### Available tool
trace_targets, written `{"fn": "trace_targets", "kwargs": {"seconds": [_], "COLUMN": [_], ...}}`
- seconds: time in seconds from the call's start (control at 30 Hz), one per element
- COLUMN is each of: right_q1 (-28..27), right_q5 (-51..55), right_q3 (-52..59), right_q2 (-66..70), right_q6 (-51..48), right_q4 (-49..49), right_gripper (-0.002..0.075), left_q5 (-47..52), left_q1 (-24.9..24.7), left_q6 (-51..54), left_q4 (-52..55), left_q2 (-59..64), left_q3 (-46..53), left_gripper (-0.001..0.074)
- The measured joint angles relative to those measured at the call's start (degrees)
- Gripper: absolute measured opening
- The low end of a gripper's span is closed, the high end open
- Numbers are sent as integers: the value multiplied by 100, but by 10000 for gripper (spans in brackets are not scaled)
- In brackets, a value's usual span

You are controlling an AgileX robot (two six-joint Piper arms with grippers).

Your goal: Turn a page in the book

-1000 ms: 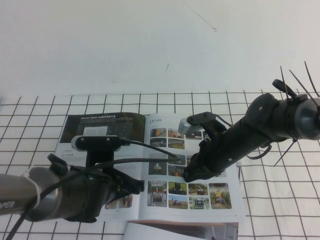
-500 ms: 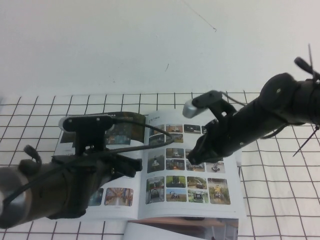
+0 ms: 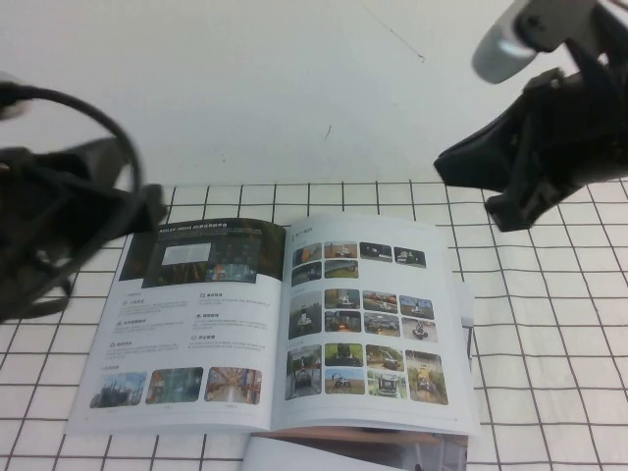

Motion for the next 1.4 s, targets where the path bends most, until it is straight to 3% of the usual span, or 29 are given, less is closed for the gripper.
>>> {"fn": "trace_targets", "kwargs": {"seconds": [0.33, 0.6, 0.97, 1.2, 1.4], "right_q1": [0, 0, 0, 0, 0], "right_q5": [1583, 1512, 146, -235, -36], "right_q3": [112, 1269, 4001, 4924, 5177], "right_q2": [-1510, -2935, -5732, -7065, -7328], "right_q6": [1264, 2345, 3610, 4359, 4434], "right_q4": [-2366, -3959, -4199, -4305, -4337], "right_gripper": [1, 1, 1, 1, 1], "left_q5": [-151, 655, 2835, 3109, 3109], "left_q1": [0, 0, 0, 0, 0], "left_q6": [998, 1083, 1048, 918, 893], "left_q4": [-14, -14, 136, 172, 181], "left_q2": [-2180, -2976, -2999, -2999, -2999], "left_q3": [60, 827, 2129, 2510, 2513], "left_gripper": [-3, -3, -3, -3, -3]}}
